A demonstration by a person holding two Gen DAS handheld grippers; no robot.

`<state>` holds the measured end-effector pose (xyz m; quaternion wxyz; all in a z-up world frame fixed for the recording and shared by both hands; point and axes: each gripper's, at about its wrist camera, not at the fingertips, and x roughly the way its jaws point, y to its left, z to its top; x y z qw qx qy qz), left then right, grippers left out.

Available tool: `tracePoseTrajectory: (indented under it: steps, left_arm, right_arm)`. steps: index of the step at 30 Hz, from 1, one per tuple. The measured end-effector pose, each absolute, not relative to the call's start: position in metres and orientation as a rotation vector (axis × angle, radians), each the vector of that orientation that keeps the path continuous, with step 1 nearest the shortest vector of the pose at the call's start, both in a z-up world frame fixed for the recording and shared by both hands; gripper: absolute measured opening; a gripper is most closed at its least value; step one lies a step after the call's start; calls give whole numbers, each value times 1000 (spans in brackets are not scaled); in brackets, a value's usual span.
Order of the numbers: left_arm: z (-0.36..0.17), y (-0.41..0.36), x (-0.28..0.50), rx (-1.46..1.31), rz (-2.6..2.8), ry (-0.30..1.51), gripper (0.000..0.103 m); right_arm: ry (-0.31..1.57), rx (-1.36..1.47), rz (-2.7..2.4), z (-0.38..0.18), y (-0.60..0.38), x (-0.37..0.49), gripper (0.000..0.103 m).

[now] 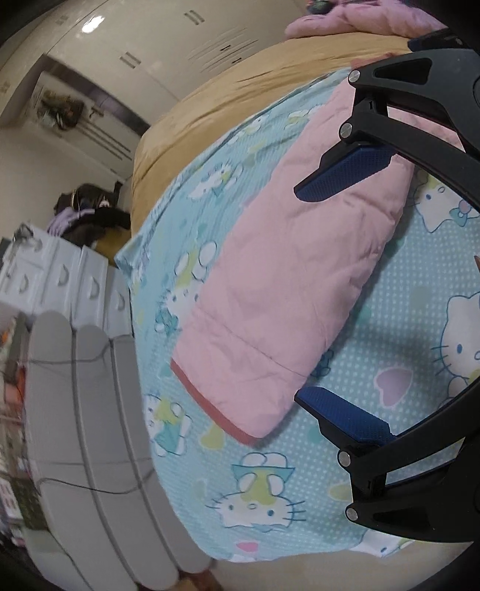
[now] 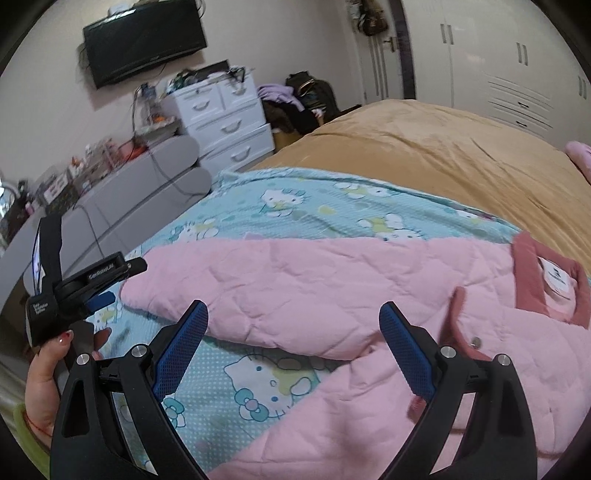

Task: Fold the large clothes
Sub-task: 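Grasp the other sleeve cuff with the left tool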

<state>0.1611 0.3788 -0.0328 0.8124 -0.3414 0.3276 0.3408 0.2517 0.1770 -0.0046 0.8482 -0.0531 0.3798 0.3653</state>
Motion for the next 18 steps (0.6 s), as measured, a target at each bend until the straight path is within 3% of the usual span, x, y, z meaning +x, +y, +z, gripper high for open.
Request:
tracePoseTrajectory:
  steps: [10, 18]
  left_arm:
    - [-101, 396, 178, -914, 717, 773, 94]
    - [-107, 398, 181, -879, 717, 657, 91]
  right_arm:
    - [869, -104, 772, -33, 188, 255, 93]
    - [880, -62, 739, -33, 163, 252, 93]
